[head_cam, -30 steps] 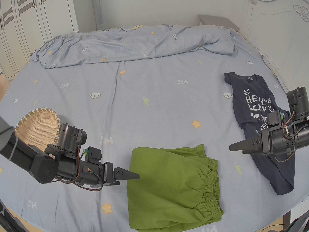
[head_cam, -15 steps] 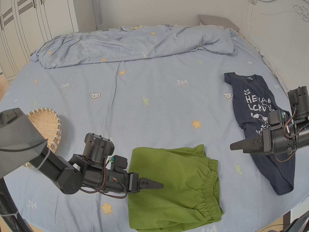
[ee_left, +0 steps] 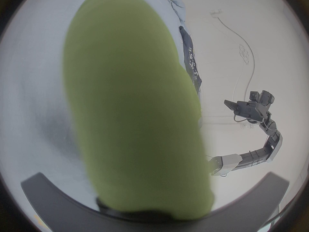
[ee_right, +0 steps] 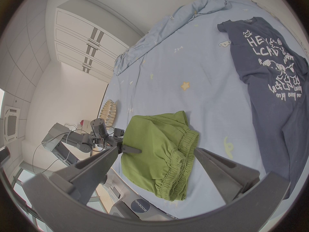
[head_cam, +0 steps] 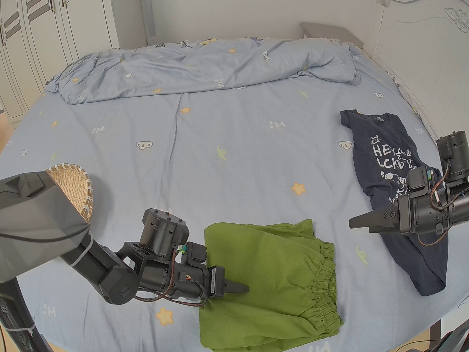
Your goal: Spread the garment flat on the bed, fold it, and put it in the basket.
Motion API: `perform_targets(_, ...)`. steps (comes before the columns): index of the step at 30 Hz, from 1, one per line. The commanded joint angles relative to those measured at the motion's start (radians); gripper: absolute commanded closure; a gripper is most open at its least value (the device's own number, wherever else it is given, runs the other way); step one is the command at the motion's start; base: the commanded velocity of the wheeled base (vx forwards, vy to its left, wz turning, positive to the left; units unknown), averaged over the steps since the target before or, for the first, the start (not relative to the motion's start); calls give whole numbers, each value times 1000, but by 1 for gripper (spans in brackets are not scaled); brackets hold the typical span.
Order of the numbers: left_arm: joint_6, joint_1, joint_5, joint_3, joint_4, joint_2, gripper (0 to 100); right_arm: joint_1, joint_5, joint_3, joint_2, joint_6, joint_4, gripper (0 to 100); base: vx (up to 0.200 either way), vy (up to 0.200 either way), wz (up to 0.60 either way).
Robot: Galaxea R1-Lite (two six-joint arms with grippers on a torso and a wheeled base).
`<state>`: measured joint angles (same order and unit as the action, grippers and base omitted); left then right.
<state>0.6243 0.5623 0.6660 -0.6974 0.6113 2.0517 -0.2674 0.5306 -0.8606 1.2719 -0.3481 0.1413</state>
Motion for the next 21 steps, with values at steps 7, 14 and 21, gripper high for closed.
perform_targets(7, 18, -104, -5, 16, -50, -128, 100, 1, 0, -1, 3, 0, -2, 0, 0, 0, 0)
perform_targets(14, 31, -200, -5, -137, -383, -262, 100, 1, -1, -3, 1, 0, 0, 0, 0, 0, 0)
perform_targets(21, -15, -228, -5, -149, -427, -285, 100, 1, -1, -3, 1, 0, 0, 0, 0, 0, 0)
